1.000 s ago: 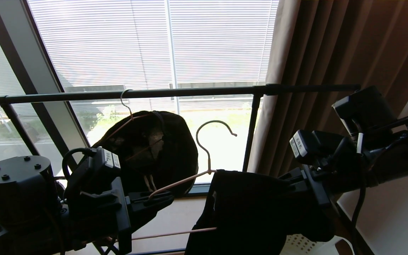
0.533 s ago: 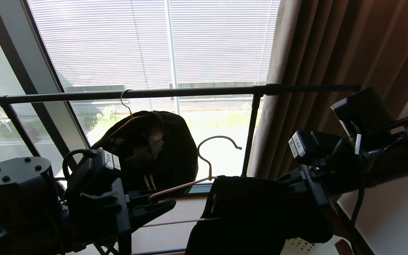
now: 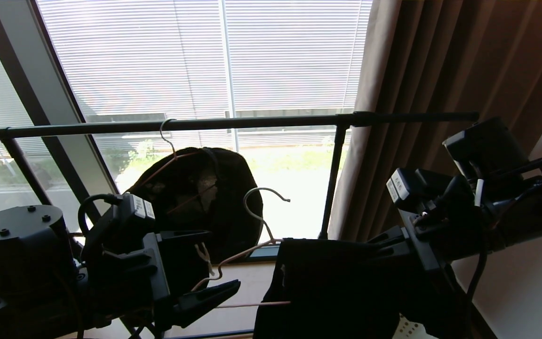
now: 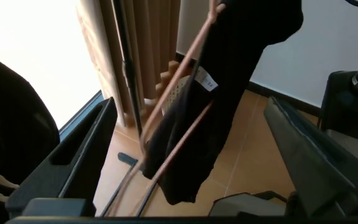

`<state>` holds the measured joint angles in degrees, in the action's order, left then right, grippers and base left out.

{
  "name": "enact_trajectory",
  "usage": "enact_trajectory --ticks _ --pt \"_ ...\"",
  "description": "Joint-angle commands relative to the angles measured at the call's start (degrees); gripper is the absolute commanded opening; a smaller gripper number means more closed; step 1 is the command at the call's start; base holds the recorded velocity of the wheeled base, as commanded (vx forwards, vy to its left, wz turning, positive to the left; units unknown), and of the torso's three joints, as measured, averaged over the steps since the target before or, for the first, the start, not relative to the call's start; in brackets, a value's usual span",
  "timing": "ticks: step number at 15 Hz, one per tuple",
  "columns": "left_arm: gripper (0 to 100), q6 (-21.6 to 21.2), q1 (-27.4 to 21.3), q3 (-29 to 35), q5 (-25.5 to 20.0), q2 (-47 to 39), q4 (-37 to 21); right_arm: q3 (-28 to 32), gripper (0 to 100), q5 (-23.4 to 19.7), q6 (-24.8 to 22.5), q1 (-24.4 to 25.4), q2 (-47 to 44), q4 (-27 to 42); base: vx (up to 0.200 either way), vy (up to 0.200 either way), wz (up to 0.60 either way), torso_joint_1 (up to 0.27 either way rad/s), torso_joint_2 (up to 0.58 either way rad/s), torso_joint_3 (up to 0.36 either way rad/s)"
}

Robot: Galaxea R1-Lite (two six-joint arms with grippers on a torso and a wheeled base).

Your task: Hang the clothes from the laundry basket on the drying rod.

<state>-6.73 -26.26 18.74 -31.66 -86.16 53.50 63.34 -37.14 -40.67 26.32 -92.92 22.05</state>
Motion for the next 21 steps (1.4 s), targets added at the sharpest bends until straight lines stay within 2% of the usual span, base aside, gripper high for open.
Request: enact_trajectory --ticks 1,2,4,5,6,9,11,12,13,17,19,21 --pt "100 1.90 1.91 -0.02 0.02 1.44 0.02 -0.15 0 -0.12 0.77 -0.13 0.19 0.01 0.000 0.000 0.00 0.000 0.00 0.000" --pt "100 5.67 2.26 -0.63 0.02 3.55 0.02 -0.06 0 -0.12 2.08 -0.13 0.28 -0.08 0.000 0.000 0.00 0.000 0.00 0.000" --pt "100 16.13 3.23 -2.48 0.02 7.94 -0.07 0.03 0 -0.30 7.88 -0.22 1.07 -1.22 0.000 0.000 0.00 0.000 0.00 0.000" --pt "100 23.34 5.96 -4.85 -0.42 11.10 -0.42 -0.24 0 -0.30 13.42 -0.22 2.30 -3.86 0.000 0.000 0.00 0.000 0.00 0.000" --pt "100 27.12 7.27 -6.70 -0.42 11.72 -0.51 -1.12 0 -0.38 16.50 -0.22 3.27 -6.41 0.000 0.000 0.00 0.000 0.00 0.000" --pt "100 33.71 8.42 -12.23 -0.77 11.28 -0.51 -5.07 0 -0.30 21.68 -0.83 6.61 -15.99 0.000 0.000 0.00 0.000 0.00 0.000" --pt "100 40.22 8.42 -15.40 -6.93 9.52 -0.33 -6.13 0 -0.47 24.76 -0.83 8.28 -19.33 0.000 0.000 0.00 0.000 0.00 0.000" --pt "100 43.29 8.42 -15.40 -8.33 8.38 -0.33 -6.30 0 -1.00 24.85 -0.83 8.63 -19.59 0.000 0.000 0.00 0.000 0.00 0.000" --pt "100 45.05 8.33 -14.96 -8.51 6.01 -0.07 -6.39 0 -2.41 24.85 -0.83 9.16 -19.59 0.000 0.000 0.00 0.000 0.00 0.000" --pt "100 45.40 7.01 -11.79 -8.77 -2.34 0.11 -8.50 0 -8.12 24.76 -0.92 11.27 -19.59 0.000 0.000 0.00 0.000 0.00 0.000" --pt "100 45.49 4.46 -9.95 -8.77 -7.62 4.24 -9.38 0 -11.11 24.58 -0.92 12.32 -19.68 0.000 0.000 0.00 0.000 0.00 0.000" --pt "100 45.49 2.44 -10.12 -8.77 -11.92 10.22 -9.82 0 -11.90 24.50 -0.92 12.76 -20.65 0.000 0.000 0.00 0.000 0.00 0.000"
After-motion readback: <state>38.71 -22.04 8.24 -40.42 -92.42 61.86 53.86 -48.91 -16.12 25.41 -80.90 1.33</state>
